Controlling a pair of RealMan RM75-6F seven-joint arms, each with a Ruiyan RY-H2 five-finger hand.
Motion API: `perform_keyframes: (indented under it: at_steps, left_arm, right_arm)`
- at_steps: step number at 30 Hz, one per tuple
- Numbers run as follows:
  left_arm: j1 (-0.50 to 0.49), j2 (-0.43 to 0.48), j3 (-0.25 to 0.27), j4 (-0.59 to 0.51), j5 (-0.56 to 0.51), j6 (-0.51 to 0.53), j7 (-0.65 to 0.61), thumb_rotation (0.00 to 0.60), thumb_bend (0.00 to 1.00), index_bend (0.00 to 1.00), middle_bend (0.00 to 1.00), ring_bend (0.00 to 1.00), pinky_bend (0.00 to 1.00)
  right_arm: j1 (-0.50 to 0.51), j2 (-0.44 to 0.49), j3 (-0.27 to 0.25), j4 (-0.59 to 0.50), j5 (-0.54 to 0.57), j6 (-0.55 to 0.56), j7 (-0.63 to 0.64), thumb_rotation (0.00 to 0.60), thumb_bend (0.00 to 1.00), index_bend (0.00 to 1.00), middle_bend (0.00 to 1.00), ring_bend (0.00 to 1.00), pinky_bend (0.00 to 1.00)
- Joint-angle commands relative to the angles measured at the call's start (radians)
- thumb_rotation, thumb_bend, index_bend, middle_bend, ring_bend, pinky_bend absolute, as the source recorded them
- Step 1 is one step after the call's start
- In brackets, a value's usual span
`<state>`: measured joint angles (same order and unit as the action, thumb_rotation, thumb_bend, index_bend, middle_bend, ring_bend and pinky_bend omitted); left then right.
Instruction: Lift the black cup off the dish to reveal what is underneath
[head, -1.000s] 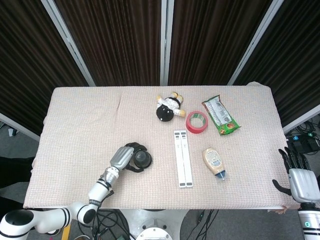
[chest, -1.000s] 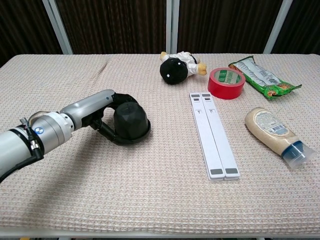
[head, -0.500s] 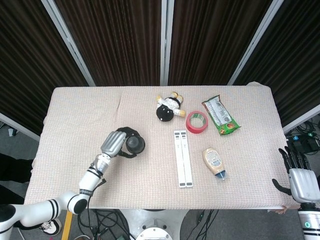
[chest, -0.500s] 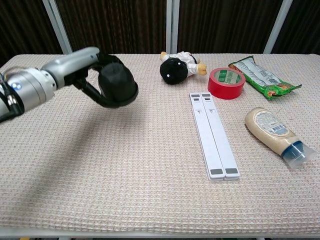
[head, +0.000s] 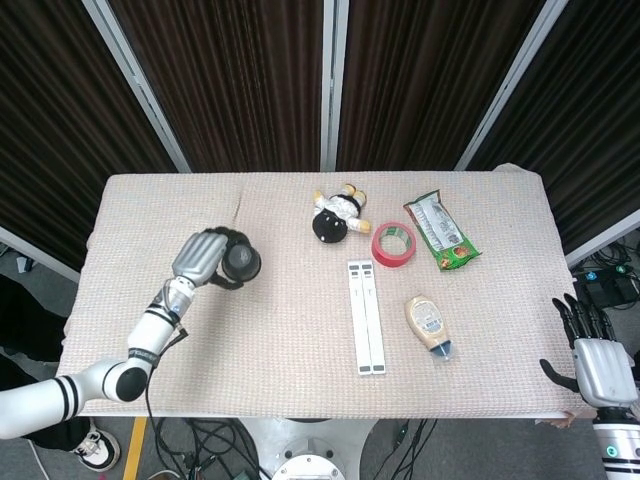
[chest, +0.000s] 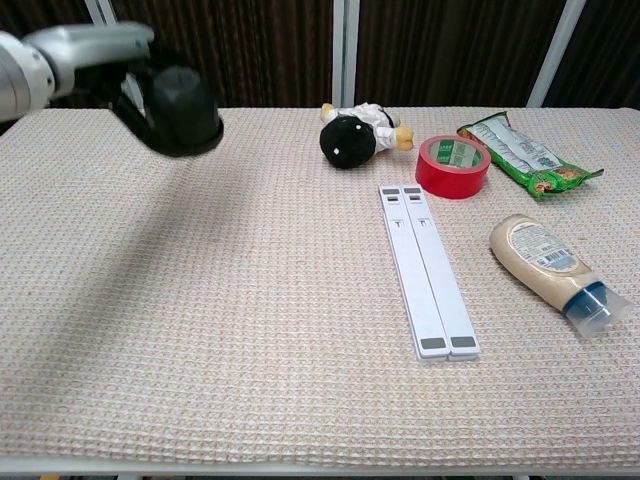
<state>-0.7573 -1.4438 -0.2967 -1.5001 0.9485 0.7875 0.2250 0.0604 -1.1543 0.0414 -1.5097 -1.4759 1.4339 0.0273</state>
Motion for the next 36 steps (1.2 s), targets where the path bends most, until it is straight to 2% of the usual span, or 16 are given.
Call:
perform_keyframes:
  at_steps: [1, 7, 9, 10, 11, 13, 16, 18, 19, 20, 22, 27, 32, 36]
  left_arm:
    - [-0.03, -0.028, 0.017, 0.046, -0.036, 0.026, 0.037, 0.6, 0.21, 0.36, 0.41, 0.24, 0.26]
    - [-0.025, -0.02, -0.1, -0.062, 0.224, 0.383, 0.014, 0.6, 0.21, 0.38, 0.41, 0.24, 0.26]
    - [-0.014, -0.034, -0.121, -0.084, 0.277, 0.467, -0.024, 0.6, 0.21, 0.38, 0.41, 0.24, 0.27]
    - [-0.01, -0.035, -0.117, -0.088, 0.281, 0.474, -0.028, 0.6, 0.21, 0.38, 0.41, 0.25, 0.27]
    - [-0.006, -0.03, -0.103, -0.095, 0.267, 0.455, -0.025, 0.6, 0.21, 0.39, 0.42, 0.26, 0.28]
    - [-0.004, 0.005, -0.044, -0.111, 0.174, 0.323, 0.013, 0.6, 0.21, 0.39, 0.44, 0.27, 0.29]
    - [-0.032, 0.054, 0.048, -0.096, -0.028, 0.066, 0.069, 0.6, 0.21, 0.39, 0.44, 0.27, 0.29]
    - [-0.065, 0.069, 0.089, -0.064, -0.146, -0.078, 0.07, 0.6, 0.21, 0.39, 0.44, 0.27, 0.29]
    - [-0.076, 0.071, 0.095, -0.052, -0.176, -0.109, 0.066, 0.6, 0.21, 0.39, 0.44, 0.27, 0.29]
    - [-0.084, 0.069, 0.095, -0.04, -0.191, -0.117, 0.062, 0.6, 0.21, 0.4, 0.44, 0.27, 0.29]
    - [-0.086, 0.062, 0.077, -0.033, -0.177, -0.065, 0.053, 0.6, 0.21, 0.4, 0.44, 0.27, 0.29]
    - [-0.064, 0.07, 0.028, -0.075, -0.074, 0.098, 0.027, 0.6, 0.21, 0.41, 0.44, 0.27, 0.29]
    - [-0.056, 0.102, 0.043, -0.099, -0.067, 0.072, 0.002, 0.6, 0.21, 0.41, 0.44, 0.27, 0.29]
    - [-0.048, 0.086, 0.035, -0.106, -0.036, 0.034, -0.098, 0.6, 0.21, 0.41, 0.44, 0.27, 0.29]
  right_arm:
    - [0.0, -0.001, 0.0, 0.003, 0.005, -0.005, 0.001, 0.6, 0.13, 0.0, 0.0, 0.0, 0.0]
    - [0.004, -0.01, -0.004, 0.015, 0.01, -0.022, 0.006, 0.6, 0.13, 0.0, 0.0, 0.0, 0.0]
    - [0.004, -0.01, -0.004, 0.018, 0.009, -0.022, 0.01, 0.6, 0.13, 0.0, 0.0, 0.0, 0.0]
    - [0.004, -0.01, -0.004, 0.019, 0.009, -0.022, 0.011, 0.6, 0.13, 0.0, 0.0, 0.0, 0.0]
    - [0.003, -0.01, -0.004, 0.02, 0.01, -0.022, 0.012, 0.6, 0.13, 0.0, 0.0, 0.0, 0.0]
    - [0.003, -0.01, -0.004, 0.023, 0.011, -0.023, 0.014, 0.6, 0.13, 0.0, 0.0, 0.0, 0.0]
    - [0.003, -0.012, -0.005, 0.026, 0.012, -0.026, 0.016, 0.6, 0.13, 0.0, 0.0, 0.0, 0.0]
    - [0.004, -0.014, -0.005, 0.027, 0.014, -0.029, 0.014, 0.6, 0.13, 0.0, 0.0, 0.0, 0.0]
    - [0.005, -0.014, -0.005, 0.028, 0.015, -0.03, 0.013, 0.6, 0.13, 0.0, 0.0, 0.0, 0.0]
    - [0.005, -0.015, -0.004, 0.028, 0.017, -0.032, 0.011, 0.6, 0.13, 0.0, 0.0, 0.0, 0.0]
    - [0.007, -0.015, -0.003, 0.026, 0.02, -0.036, 0.008, 0.6, 0.13, 0.0, 0.0, 0.0, 0.0]
    - [0.007, -0.018, -0.004, 0.029, 0.022, -0.039, 0.007, 0.6, 0.13, 0.0, 0.0, 0.0, 0.0]
    - [0.007, -0.02, -0.006, 0.035, 0.022, -0.042, 0.011, 0.6, 0.13, 0.0, 0.0, 0.0, 0.0]
    - [0.009, -0.022, -0.004, 0.036, 0.024, -0.044, 0.008, 0.6, 0.13, 0.0, 0.0, 0.0, 0.0]
